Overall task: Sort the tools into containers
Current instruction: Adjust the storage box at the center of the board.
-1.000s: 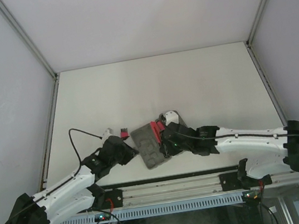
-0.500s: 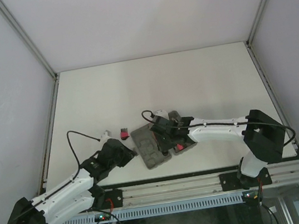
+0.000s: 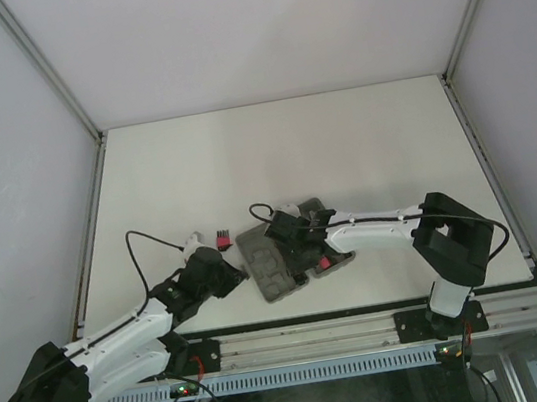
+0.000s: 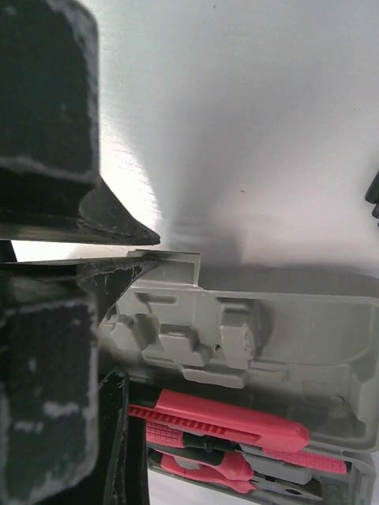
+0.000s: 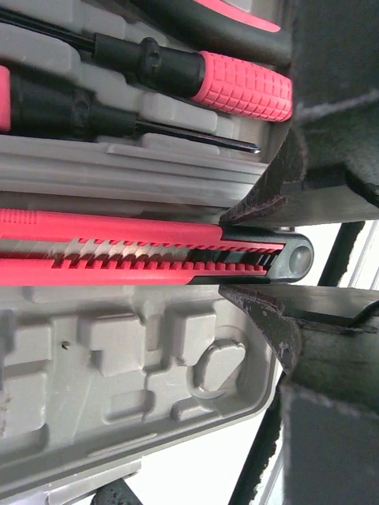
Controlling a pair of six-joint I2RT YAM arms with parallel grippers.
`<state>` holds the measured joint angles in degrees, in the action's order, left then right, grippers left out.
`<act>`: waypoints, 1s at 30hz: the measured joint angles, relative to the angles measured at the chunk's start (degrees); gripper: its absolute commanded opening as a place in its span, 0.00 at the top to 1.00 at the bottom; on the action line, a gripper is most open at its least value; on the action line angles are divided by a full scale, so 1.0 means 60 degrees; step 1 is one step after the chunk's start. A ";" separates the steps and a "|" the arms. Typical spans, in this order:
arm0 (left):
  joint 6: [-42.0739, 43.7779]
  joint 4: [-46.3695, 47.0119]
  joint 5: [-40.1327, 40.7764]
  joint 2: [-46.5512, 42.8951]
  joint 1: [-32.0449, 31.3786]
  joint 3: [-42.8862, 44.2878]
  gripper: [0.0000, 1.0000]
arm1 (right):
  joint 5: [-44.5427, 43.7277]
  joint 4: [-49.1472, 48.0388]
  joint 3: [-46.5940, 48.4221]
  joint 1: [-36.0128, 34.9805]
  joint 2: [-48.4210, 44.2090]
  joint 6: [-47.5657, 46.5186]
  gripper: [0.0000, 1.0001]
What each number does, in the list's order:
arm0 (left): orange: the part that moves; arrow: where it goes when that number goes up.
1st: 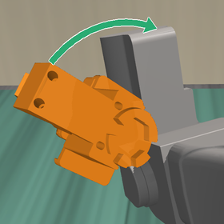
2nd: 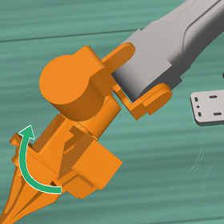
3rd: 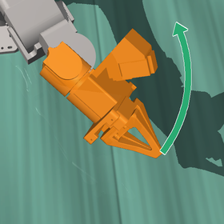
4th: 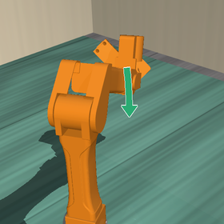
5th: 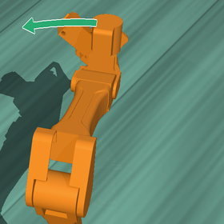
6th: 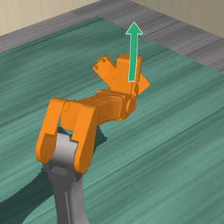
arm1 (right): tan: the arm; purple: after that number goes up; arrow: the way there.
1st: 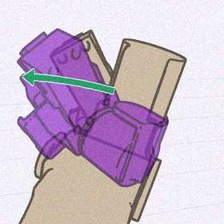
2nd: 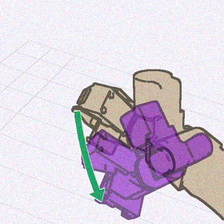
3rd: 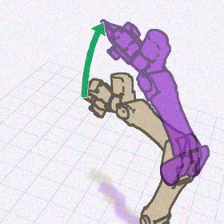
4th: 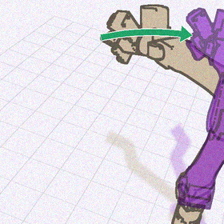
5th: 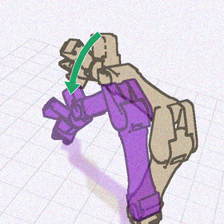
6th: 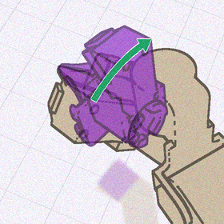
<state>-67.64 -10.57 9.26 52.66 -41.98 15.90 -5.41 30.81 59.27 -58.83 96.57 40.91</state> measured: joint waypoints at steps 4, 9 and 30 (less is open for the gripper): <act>0.0058 0.0044 -0.0026 0.0018 0.0000 0.0000 0.92 | 0.0025 0.0040 0.0160 0.0025 0.0229 -0.0025 0.88; 0.0062 0.0076 -0.0051 0.0018 0.0000 0.0000 0.94 | 0.0029 0.0073 0.0251 0.0033 0.0299 -0.0033 0.82; 0.0131 0.0153 -0.0073 0.0098 0.0000 0.0000 0.95 | -0.0200 0.0350 0.0448 -0.0131 0.0299 -0.0044 0.56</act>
<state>-66.85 -9.65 8.82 53.25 -41.98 15.90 -6.61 32.91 61.95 -59.61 98.37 40.64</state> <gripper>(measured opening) 0.048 0.431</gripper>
